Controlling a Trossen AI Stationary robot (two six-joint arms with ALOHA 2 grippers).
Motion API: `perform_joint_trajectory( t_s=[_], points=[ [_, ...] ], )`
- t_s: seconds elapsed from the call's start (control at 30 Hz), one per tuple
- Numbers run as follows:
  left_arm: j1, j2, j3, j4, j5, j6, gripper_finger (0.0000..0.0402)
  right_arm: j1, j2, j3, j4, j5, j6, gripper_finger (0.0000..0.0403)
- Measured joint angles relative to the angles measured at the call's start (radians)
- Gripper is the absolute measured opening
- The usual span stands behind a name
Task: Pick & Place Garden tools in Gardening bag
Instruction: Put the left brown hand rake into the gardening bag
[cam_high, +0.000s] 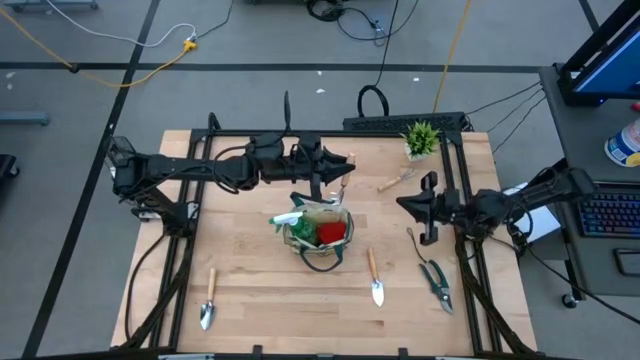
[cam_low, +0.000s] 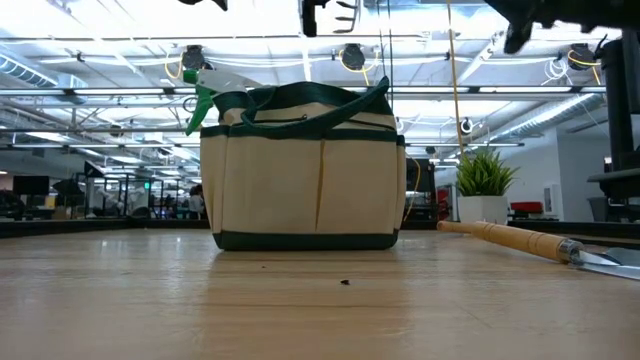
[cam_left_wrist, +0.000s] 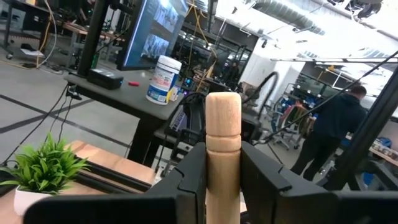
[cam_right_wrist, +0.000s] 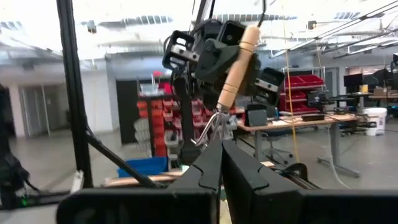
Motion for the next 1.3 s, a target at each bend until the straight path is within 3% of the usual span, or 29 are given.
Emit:
perform_joint_trajectory(
  t_s=[0.2, 0.47, 0.8, 0.97, 1.3],
  points=[
    [0.000, 0.000, 0.000, 0.000, 0.000, 0.020, 0.0073, 0.000, 0.121, 0.145, -0.077, 0.005, -0.100, 0.0046],
    [-0.004, 0.000, 0.000, 0.000, 0.000, 0.030, 0.0073, -0.049, 0.260, 0.274, -0.081, 0.057, -0.143, 0.0139],
    [-0.035, 0.000, 0.000, -0.005, 0.001, 0.070, 0.0073, -0.153, 0.387, 0.336, -0.057, 0.052, 0.146, 0.0245],
    [-0.038, 0.000, 0.000, -0.011, 0.001, 0.074, 0.0073, -0.184, 0.443, 0.337, 0.035, -0.054, 0.246, 0.0262],
    [-0.042, 0.000, 0.000, -0.037, 0.000, 0.083, 0.0073, -0.209, 0.572, 0.372, 0.131, -0.110, 0.344, 0.0253]
  ],
)
